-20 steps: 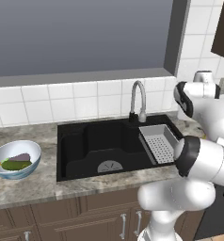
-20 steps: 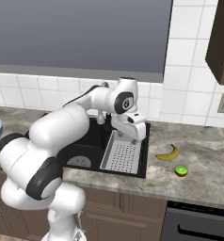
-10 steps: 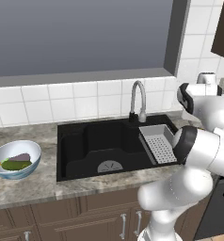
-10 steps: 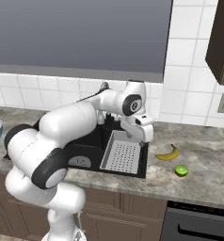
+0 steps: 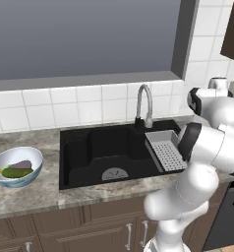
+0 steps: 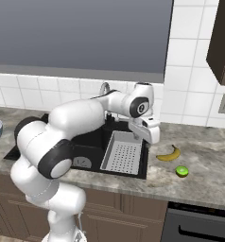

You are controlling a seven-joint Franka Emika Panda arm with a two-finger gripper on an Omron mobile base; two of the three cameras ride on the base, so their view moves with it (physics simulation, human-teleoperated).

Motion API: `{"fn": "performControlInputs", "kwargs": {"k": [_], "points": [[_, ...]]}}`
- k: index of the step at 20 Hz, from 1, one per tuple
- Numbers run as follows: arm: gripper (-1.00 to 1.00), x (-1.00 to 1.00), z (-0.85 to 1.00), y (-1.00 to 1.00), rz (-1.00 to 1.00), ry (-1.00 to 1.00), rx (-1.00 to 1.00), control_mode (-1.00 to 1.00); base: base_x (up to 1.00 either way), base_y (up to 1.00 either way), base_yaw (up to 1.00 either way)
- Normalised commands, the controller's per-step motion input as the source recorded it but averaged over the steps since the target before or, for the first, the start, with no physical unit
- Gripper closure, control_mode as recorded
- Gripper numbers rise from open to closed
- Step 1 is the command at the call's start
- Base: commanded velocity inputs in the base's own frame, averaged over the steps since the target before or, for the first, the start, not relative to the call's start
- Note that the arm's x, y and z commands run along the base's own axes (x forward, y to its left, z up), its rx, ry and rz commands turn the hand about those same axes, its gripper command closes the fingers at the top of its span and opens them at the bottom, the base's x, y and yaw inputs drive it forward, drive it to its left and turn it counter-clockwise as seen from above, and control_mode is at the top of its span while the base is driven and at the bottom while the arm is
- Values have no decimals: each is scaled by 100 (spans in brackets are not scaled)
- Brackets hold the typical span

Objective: There is a mixed pile of frozen fruits and vegetables on the counter. Locate all the frozen vegetables and place the items in a bowl on the counter. Take all the frozen fruits and defrost them in a running sink.

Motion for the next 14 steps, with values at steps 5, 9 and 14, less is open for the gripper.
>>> {"fn": "performControlInputs", "kwargs": {"k": [5,9,14], "points": [[-100,16,-16,-19,-4,0,0,-100,0,0,0],[-100,13,-13,-18,-4,0,0,-100,0,0,0],[-100,13,-9,-22,-4,0,0,-100,0,0,0]]}}
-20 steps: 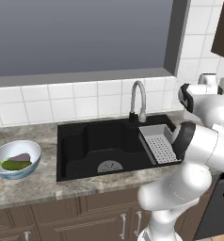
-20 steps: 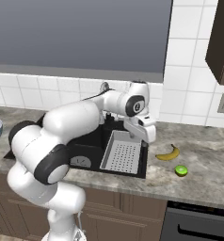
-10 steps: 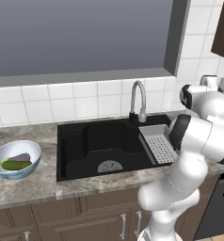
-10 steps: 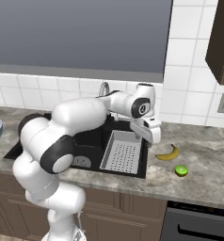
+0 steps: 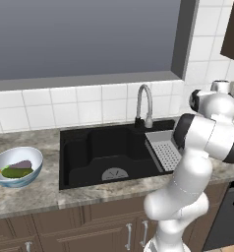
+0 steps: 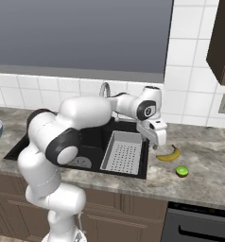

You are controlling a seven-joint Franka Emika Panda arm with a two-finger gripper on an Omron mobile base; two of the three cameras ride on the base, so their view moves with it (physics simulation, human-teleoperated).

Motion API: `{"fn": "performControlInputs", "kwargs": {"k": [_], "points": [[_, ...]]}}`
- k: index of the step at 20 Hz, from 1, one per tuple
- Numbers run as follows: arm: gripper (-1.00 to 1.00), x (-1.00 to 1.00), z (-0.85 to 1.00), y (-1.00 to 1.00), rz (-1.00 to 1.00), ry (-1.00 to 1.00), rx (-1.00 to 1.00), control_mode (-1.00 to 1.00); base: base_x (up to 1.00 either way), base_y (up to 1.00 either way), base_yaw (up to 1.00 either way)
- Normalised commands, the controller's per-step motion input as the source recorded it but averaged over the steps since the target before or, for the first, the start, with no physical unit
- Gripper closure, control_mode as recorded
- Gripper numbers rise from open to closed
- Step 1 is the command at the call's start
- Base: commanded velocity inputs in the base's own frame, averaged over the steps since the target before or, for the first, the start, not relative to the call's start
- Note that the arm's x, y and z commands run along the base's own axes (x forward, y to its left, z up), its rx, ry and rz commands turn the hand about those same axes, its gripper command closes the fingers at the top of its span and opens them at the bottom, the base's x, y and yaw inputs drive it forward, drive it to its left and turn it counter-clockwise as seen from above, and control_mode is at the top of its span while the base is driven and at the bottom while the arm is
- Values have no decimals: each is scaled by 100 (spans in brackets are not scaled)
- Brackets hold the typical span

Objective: There is a mixed pile of frozen fruits and vegetables on the counter. Locate all the frozen vegetables and place the items in a bowl on the counter. Take all the frozen fruits and defrost them in a running sink.

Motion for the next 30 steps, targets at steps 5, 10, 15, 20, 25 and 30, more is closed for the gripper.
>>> {"fn": "performControlInputs", "kwargs": {"k": [5,10,15,20,25,30], "points": [[-100,11,-8,-17,-3,0,0,-100,0,0,0],[-100,10,-11,-14,-2,0,0,-100,0,0,0],[-100,13,-13,-14,-2,0,0,-100,0,0,0],[-100,13,-12,-13,-1,0,0,-100,0,0,0],[-100,13,-11,-14,-1,0,0,-100,0,0,0],[-100,15,-12,-14,-1,0,0,-100,0,0,0]]}}
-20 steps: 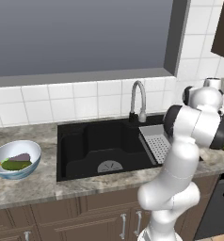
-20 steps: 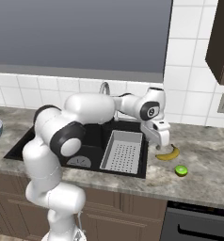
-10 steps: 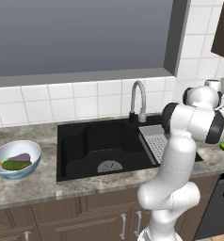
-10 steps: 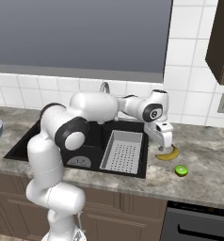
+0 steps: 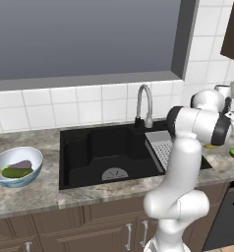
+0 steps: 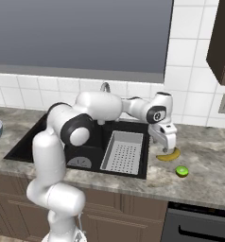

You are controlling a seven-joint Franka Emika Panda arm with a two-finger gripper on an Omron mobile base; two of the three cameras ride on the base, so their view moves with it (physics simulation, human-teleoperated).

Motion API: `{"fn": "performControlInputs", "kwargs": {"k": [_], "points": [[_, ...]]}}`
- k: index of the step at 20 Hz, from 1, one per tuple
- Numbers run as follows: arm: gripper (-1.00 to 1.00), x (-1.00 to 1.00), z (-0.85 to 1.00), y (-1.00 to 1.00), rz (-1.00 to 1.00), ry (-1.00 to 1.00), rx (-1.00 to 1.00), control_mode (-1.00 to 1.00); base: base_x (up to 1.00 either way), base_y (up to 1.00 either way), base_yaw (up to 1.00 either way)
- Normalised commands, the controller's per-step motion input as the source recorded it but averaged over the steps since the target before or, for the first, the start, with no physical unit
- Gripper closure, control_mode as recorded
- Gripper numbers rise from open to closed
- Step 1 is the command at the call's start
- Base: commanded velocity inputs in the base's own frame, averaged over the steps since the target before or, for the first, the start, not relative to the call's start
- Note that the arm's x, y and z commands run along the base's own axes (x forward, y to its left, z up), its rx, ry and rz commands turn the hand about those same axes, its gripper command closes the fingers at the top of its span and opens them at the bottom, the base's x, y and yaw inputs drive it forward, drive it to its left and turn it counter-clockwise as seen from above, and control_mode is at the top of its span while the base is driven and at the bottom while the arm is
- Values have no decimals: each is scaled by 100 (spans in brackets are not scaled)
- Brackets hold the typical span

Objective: There is a mixed pile of frozen fruits and vegetables on the counter. Locate all the frozen vegetables and place the items in a bowl on the counter. Take all the frozen fruits and defrost them in a running sink.

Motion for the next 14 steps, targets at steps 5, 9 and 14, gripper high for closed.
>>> {"fn": "performControlInputs", "kwargs": {"k": [5,9,14], "points": [[-100,17,-13,-14,-1,0,0,-100,0,0,0],[-100,16,-14,-14,0,0,0,-100,0,0,0],[-100,13,-13,-13,0,0,0,-100,0,0,0]]}}
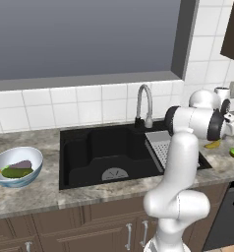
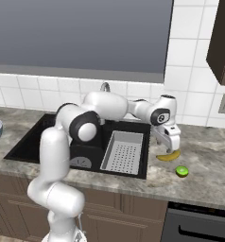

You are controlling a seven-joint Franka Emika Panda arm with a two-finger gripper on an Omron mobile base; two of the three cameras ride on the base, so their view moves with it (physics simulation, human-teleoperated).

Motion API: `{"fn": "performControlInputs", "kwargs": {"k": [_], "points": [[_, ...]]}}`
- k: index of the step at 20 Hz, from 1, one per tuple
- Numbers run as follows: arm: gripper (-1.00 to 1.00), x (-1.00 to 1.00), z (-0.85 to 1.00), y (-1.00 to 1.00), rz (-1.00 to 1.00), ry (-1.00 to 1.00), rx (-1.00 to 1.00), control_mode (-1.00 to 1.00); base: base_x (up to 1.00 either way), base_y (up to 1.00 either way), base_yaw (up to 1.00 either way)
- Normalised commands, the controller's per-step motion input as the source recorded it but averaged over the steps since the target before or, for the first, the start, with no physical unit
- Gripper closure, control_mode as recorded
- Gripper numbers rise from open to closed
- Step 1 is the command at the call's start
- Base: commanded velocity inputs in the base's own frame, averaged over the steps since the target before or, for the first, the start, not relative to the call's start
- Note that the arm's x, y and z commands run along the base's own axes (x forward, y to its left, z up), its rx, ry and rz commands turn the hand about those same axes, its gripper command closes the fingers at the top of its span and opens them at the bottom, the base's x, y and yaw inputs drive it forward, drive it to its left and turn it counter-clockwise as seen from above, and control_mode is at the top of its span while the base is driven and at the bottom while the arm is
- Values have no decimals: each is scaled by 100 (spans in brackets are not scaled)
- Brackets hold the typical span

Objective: There is a mixed pile of frozen fruits and vegetables on the counter. Locate all the frozen vegetables and place the items in a bowl on the counter. Take all the frozen fruits and defrost them in a running sink.

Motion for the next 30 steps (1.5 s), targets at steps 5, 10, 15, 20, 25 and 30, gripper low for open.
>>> {"fn": "performControlInputs", "kwargs": {"k": [5,10,15,20,25,30], "points": [[-100,6,-17,-12,0,0,0,-100,0,0,0],[-100,9,-20,-11,0,0,0,-100,0,0,0],[-100,15,-17,-6,0,0,0,-100,0,0,0],[-100,13,-12,-8,0,0,0,-100,0,0,0],[-100,3,-11,-10,0,0,0,-100,0,0,0],[-100,0,-11,-13,0,0,0,-100,0,0,0]]}}
